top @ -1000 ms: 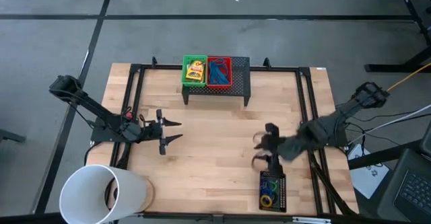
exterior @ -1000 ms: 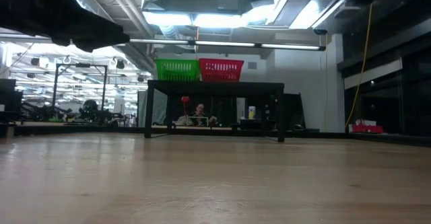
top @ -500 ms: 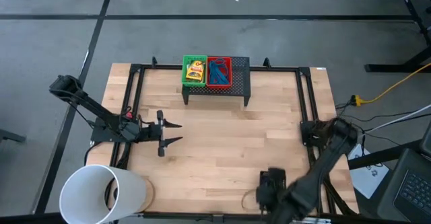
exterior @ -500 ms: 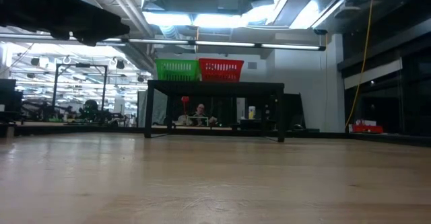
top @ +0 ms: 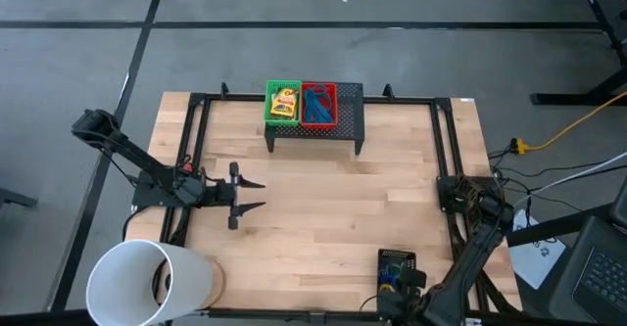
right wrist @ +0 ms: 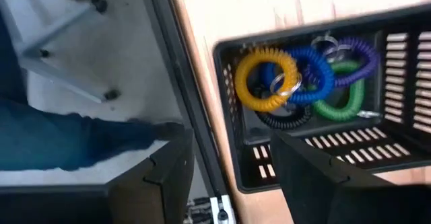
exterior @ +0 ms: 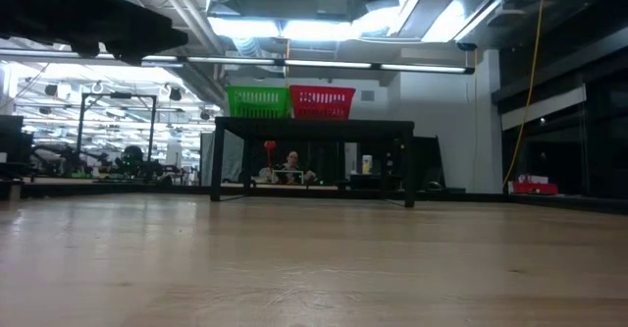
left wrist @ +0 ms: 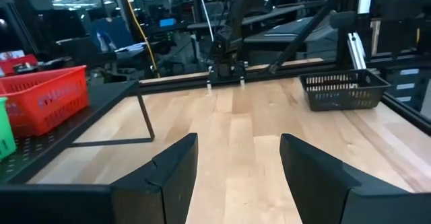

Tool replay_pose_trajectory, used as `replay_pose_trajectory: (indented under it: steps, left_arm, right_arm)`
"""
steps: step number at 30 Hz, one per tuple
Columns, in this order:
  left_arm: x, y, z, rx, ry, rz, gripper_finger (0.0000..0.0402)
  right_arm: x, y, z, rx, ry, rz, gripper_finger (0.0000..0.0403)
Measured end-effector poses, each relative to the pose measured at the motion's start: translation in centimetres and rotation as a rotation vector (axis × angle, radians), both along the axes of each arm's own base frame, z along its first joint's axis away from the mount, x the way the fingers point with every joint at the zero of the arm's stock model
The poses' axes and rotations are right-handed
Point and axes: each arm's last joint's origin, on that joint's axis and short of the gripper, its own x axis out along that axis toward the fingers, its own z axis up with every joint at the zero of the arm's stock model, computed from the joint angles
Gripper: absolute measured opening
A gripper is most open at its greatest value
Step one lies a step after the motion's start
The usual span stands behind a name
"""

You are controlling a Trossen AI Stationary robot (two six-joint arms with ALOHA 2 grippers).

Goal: Pick & Place Office Desk Supplies
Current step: Put the black bin on the shelf

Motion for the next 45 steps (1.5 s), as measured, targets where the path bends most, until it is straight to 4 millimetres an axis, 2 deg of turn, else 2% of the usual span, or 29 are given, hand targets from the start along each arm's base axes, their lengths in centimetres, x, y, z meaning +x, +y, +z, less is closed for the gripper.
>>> replay_pose_trajectory:
  steps: [4, 9, 14, 18, 25, 29, 35, 45]
  left_arm:
    - [0.0, 0.0, 0.0, -0.003, 0.003, 0.001, 0.021]
    - [-0.2, -0.5, -0.5, -0.028, 0.033, 0.024, 0.021]
    - [-1.1, -0.8, -2.3, -0.05, 0.034, 0.086, 0.021]
    - [-2.1, -0.8, -4.0, -0.077, 0.039, 0.046, 0.021]
    - [-2.3, -2.0, -5.1, -0.117, 0.116, -0.11, 0.0209]
    - [-2.4, -2.5, -6.0, -0.106, 0.164, -0.126, 0.0201]
    - [-2.2, -2.8, -5.9, -0.11, 0.129, -0.143, 0.0186]
    - [-2.1, -2.7, -6.0, -0.088, 0.126, -0.111, 0.0191]
  right_arm:
    - [0.2, -0.4, -0.9, -0.008, 0.03, 0.002, 0.0196]
    - [0.5, -0.4, -1.0, -0.002, 0.025, 0.016, 0.0196]
    - [0.6, -0.2, -0.9, 0.017, 0.007, 0.019, 0.0196]
    - [0.7, -0.1, -0.9, 0.034, -0.002, 0.019, 0.0196]
    - [1.0, 0.0, -0.9, 0.053, -0.009, 0.015, 0.0196]
    - [1.3, 0.2, -1.2, 0.063, -0.029, 0.011, 0.0196]
    - [1.6, 0.4, -2.5, 0.044, 0.004, 0.035, 0.0196]
    - [1.8, 0.4, -4.0, -0.014, 0.034, 0.044, 0.0196]
